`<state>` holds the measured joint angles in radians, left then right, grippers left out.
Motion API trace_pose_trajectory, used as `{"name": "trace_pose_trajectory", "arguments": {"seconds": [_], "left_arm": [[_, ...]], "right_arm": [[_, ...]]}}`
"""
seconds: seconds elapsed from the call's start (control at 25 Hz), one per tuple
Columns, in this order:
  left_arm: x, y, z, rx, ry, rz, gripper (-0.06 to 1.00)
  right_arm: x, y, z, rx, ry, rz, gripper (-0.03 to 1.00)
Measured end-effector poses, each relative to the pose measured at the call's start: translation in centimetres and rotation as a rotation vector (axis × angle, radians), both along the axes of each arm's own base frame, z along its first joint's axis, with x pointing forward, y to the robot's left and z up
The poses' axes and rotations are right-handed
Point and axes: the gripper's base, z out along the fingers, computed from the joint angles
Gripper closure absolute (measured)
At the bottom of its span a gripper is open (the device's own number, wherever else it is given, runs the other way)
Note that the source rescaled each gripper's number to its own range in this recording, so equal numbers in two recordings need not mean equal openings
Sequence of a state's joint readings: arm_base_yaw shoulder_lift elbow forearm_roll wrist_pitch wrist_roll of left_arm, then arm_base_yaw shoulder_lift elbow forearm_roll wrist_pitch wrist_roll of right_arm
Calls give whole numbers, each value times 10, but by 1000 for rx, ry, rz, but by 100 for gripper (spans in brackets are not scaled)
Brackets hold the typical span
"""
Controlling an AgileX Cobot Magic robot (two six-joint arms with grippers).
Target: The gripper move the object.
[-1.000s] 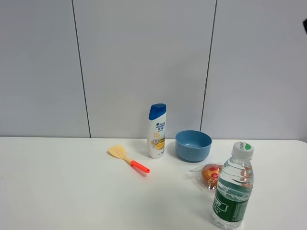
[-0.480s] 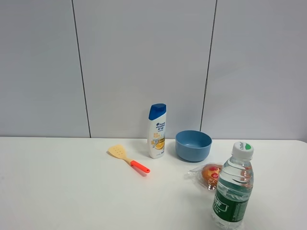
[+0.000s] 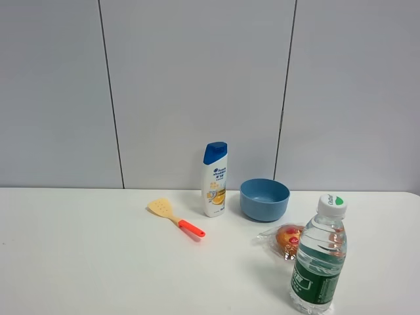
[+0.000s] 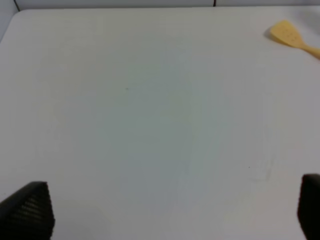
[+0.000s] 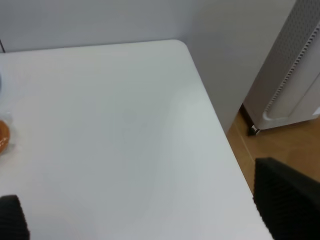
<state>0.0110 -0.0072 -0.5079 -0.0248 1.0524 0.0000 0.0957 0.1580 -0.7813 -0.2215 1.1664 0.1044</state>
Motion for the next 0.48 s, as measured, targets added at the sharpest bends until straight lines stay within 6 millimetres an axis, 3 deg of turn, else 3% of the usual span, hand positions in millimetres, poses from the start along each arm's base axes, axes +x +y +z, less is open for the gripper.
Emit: {"name": "trace_pose_trajectory", "arguments": {"seconds": [0.2,0.48], "left_arm": [[0,0,0,0,0,0,-6],[0,0,0,0,0,0,-6]], "right_arm": [[-17,0,-36,25,11,10,6],[-3,4,-68,27,127,39,6]]}}
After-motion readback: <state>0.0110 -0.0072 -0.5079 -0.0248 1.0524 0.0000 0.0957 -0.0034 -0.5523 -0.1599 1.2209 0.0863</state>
